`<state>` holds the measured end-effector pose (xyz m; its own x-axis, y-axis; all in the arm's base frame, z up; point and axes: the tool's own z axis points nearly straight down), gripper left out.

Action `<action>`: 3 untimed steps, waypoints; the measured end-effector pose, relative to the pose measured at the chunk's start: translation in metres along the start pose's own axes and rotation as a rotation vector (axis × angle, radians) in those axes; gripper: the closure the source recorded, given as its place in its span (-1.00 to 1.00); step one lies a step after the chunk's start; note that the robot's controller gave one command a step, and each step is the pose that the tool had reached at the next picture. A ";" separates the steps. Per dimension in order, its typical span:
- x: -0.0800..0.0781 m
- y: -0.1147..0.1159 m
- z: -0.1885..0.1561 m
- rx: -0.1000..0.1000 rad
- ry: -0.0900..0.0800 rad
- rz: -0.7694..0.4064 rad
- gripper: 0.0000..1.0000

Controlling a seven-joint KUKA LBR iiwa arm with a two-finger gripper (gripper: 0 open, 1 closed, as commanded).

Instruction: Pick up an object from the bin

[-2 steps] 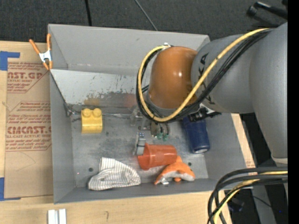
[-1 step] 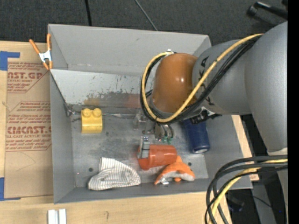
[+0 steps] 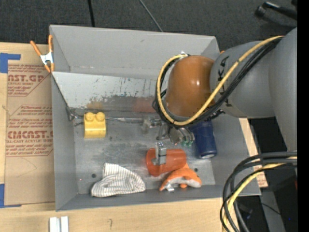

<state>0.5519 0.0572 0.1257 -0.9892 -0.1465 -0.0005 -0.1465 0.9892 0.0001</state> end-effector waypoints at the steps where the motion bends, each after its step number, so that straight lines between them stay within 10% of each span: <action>1: 0.047 -0.013 0.033 -0.001 0.000 0.326 1.00; 2: 0.047 -0.013 0.033 -0.001 -0.001 0.326 1.00; 3: 0.053 -0.014 -0.165 -0.001 -0.009 0.282 1.00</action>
Offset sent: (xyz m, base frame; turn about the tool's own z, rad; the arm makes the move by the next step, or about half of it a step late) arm 0.0000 0.0000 0.0000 0.0000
